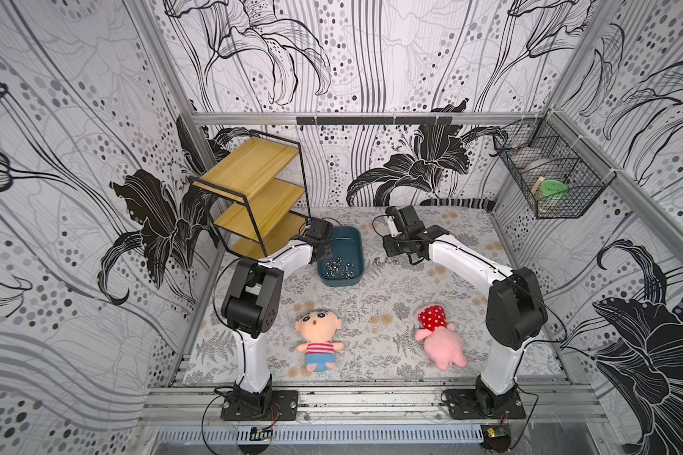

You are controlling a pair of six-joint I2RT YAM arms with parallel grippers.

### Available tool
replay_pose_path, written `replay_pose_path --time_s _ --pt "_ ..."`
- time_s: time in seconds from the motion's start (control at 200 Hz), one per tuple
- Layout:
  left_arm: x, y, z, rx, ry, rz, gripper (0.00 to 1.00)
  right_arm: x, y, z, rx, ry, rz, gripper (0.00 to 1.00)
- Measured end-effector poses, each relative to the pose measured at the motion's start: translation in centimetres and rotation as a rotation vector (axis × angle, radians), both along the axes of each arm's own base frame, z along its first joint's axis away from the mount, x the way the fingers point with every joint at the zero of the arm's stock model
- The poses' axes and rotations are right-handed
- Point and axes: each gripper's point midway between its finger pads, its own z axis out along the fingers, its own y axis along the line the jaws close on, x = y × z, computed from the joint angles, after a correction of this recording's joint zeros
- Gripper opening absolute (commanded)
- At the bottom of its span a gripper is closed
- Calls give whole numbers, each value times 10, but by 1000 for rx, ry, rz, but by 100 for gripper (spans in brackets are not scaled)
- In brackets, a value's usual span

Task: Take out the wing nut from the storage box
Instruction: Place the wing nut at the center of the board, then move the storage box to the center of the board.

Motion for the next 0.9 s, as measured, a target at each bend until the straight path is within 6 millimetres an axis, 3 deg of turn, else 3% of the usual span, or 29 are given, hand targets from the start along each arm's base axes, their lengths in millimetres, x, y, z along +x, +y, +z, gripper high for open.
replay_pose_path --time_s 0.205,0.431,0.591,0.901 --pt "-5 1 -6 6 14 1 19 -19 31 2 -1 1 71 49" --pt "-13 -5 -10 16 16 -21 13 -26 49 9 24 -6 106 49" --pt "-36 -11 -9 14 23 -41 10 -30 65 10 38 -6 132 49" --pt "-66 -17 2 -15 18 -54 13 -37 82 -15 57 63 128 48"
